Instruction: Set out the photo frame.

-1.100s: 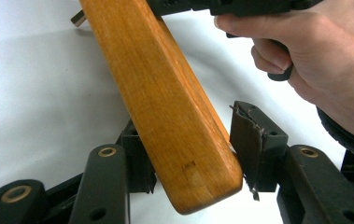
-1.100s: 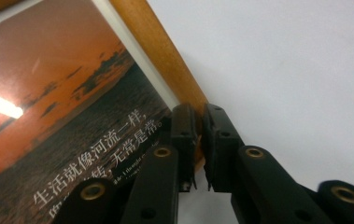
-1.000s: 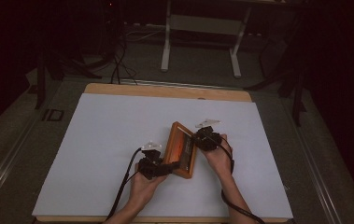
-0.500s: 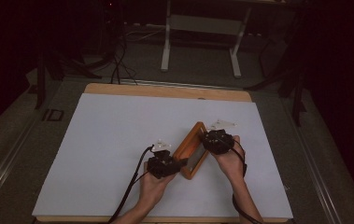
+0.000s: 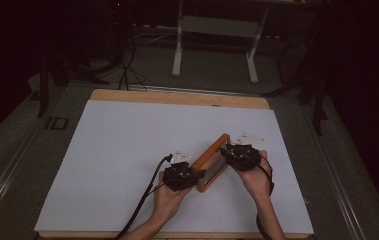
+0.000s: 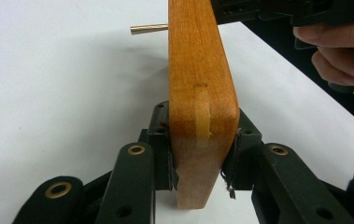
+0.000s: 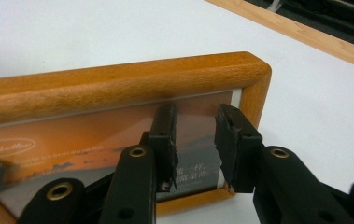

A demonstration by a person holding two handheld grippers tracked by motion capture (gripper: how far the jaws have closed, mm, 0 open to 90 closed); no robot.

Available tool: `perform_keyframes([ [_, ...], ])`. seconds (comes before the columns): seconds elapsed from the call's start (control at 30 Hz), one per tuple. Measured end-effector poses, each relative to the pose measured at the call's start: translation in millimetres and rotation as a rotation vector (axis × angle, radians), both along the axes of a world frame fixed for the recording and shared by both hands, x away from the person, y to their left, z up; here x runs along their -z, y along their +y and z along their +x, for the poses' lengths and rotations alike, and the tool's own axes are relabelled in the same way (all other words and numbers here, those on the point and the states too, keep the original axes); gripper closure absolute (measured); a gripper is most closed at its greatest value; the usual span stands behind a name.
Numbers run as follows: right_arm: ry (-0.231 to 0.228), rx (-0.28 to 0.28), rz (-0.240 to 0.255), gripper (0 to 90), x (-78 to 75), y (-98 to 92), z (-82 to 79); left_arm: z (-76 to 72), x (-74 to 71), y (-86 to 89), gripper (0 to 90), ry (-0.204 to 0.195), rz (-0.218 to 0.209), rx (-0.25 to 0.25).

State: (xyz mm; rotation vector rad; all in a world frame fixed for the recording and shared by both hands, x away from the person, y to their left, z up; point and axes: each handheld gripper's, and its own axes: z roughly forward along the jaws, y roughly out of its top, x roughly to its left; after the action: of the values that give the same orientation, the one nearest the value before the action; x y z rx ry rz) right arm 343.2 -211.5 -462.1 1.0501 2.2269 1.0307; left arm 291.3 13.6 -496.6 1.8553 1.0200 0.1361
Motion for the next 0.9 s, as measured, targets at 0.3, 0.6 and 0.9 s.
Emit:
perform_keyframes([
  [0.3,0.004,-0.013,-0.007,65.7,1.8,-6.0,-4.9,7.6,-4.9,1.3,69.0,0.009,0.018,0.032],
  [0.6,0.005,-0.027,-0.003,63.9,0.4,-7.7,-5.5,14.6,-14.7,5.0,69.0,0.023,0.052,0.073],
  [0.9,-0.006,-0.048,-0.005,63.2,-3.2,-5.4,-7.3,20.2,-25.4,17.3,69.1,0.03,0.059,0.109],
])
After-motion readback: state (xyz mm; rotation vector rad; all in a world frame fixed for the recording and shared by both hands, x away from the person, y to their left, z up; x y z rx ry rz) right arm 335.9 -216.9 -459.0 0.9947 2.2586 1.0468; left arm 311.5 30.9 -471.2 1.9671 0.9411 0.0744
